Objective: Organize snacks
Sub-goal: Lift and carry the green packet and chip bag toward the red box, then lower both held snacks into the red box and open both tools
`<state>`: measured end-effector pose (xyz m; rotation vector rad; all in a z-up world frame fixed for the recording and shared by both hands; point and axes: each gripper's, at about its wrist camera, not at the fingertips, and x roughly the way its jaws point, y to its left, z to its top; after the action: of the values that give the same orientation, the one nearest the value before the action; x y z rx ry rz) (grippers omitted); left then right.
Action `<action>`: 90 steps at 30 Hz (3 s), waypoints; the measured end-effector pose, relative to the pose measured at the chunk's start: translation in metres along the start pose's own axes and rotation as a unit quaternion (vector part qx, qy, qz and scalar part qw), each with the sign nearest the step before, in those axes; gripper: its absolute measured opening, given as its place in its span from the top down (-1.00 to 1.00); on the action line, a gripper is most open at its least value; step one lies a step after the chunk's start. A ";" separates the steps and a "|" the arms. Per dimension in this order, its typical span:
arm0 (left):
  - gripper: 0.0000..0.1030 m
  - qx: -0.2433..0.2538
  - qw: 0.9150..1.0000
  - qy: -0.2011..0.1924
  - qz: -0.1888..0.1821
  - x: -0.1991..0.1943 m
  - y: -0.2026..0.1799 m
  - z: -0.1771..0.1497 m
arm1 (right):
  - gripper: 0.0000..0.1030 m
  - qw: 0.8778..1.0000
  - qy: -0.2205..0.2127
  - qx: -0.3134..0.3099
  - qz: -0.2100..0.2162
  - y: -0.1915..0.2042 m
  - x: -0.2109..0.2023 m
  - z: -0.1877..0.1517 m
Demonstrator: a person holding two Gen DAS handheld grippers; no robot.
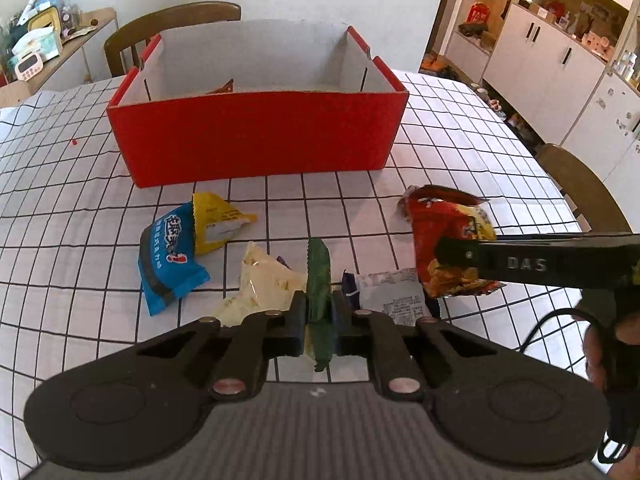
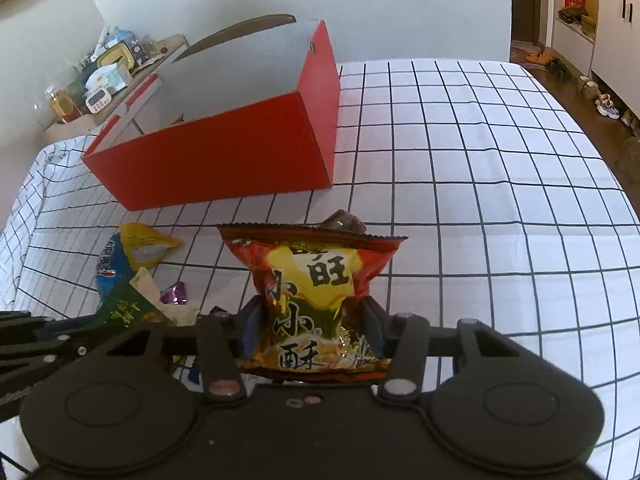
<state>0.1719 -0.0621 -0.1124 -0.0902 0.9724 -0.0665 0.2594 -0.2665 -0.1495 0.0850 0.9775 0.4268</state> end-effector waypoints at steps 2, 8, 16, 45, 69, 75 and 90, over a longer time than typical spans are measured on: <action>0.78 -0.002 1.000 0.003 0.001 0.000 0.001 0.000 | 0.03 1.000 -0.004 0.002 0.001 0.002 -0.007 -0.002; 0.78 -0.019 1.000 0.013 -0.003 -0.004 0.006 -0.002 | 0.04 1.000 -0.014 -0.004 0.005 0.010 -0.029 -0.009; 0.78 -0.032 0.999 0.013 -0.018 -0.024 0.011 -0.007 | 0.05 1.000 -0.019 -0.006 0.011 0.024 -0.055 -0.017; 0.78 -0.022 0.992 -0.120 0.031 -0.127 0.049 0.092 | 0.05 0.992 -0.090 -0.083 0.027 0.099 -0.102 0.065; 0.78 0.045 0.990 -0.112 0.074 -0.032 0.068 0.194 | 0.05 0.996 -0.046 -0.070 -0.017 0.093 0.009 0.152; 0.78 0.052 0.991 -0.085 0.093 0.004 0.072 0.199 | 0.05 0.997 -0.014 -0.063 -0.030 0.087 0.051 0.160; 0.78 0.031 0.995 -0.021 0.097 0.065 0.089 0.201 | 0.04 0.996 0.031 -0.078 -0.043 0.087 0.101 0.160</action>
<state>0.3761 0.0291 -0.0628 0.0596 0.9312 0.0827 0.4115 -0.1289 -0.1161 -0.1116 1.0023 0.4273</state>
